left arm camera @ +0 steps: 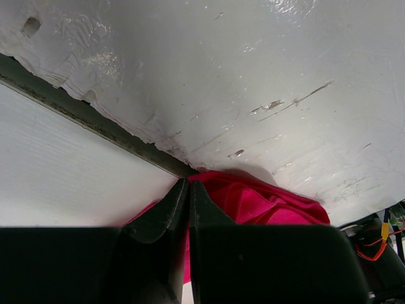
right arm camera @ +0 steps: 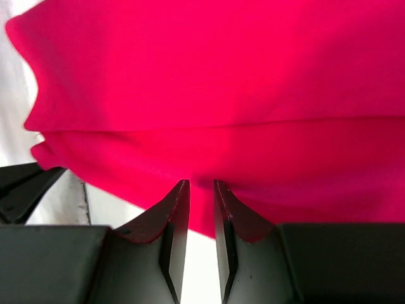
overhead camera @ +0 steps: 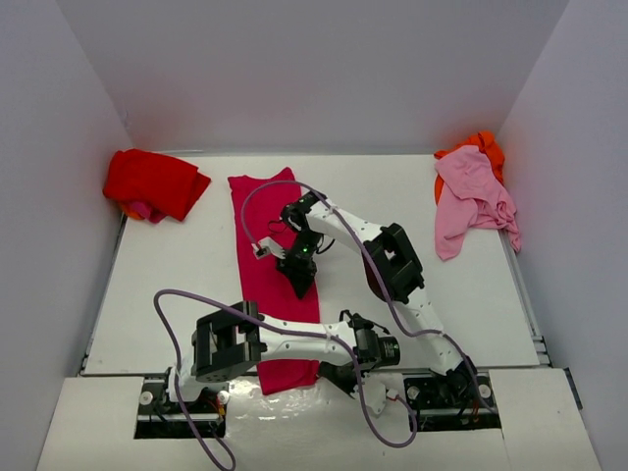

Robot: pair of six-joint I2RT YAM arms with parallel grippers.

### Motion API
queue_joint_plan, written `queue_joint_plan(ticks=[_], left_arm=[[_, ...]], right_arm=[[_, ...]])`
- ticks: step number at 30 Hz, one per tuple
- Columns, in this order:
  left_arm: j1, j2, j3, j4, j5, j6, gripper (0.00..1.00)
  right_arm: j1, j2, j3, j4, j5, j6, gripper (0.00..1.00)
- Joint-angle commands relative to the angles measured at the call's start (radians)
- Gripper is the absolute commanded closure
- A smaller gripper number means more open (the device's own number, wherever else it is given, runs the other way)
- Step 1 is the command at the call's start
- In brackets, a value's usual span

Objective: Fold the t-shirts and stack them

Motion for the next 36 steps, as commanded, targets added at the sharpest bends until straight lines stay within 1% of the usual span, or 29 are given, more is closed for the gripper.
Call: queue_joint_plan(ticks=[1, 10, 19, 23, 24, 27, 29, 30, 32, 34, 36], left_arm=[[-0.005, -0.029, 0.024, -0.017, 0.006, 0.023, 1.0], [-0.022, -0.03, 0.048, -0.042, 0.039, 0.043, 1.0], [-0.063, 0.027, 0.107, -0.077, 0.038, 0.097, 1.0], [-0.068, 0.029, 0.129, -0.073, -0.008, 0.098, 1.0], [-0.061, 0.016, 0.131, -0.026, -0.062, 0.067, 1.0], [-0.037, 0.0, 0.177, 0.011, -0.174, 0.036, 0.99], [-0.02, -0.018, 0.229, 0.023, -0.265, 0.026, 0.98], [0.004, -0.028, 0.255, 0.031, -0.304, 0.021, 0.97], [0.054, -0.055, 0.319, 0.042, -0.355, 0.01, 0.95], [0.116, -0.087, 0.395, 0.022, -0.351, -0.004, 0.92], [0.16, -0.137, 0.435, -0.002, -0.328, -0.014, 0.91]], right_arm=[[-0.034, 0.079, 0.089, -0.041, 0.016, 0.078, 0.84], [-0.129, 0.205, 0.299, 0.033, 0.118, 0.196, 0.86], [-0.146, 0.243, 0.309, 0.085, 0.205, 0.215, 0.85], [-0.139, 0.251, 0.289, 0.098, 0.247, 0.214, 0.81], [-0.137, 0.247, 0.286, 0.101, 0.252, 0.217, 0.81], [-0.139, 0.225, 0.277, 0.108, 0.281, 0.209, 0.68], [-0.144, 0.197, 0.277, 0.115, 0.305, 0.209, 0.66], [-0.153, 0.181, 0.278, 0.125, 0.312, 0.212, 0.66], [-0.169, 0.145, 0.285, 0.127, 0.317, 0.221, 0.62], [-0.183, 0.086, 0.282, 0.129, 0.317, 0.228, 0.56], [-0.189, 0.021, 0.264, 0.128, 0.333, 0.225, 0.45]])
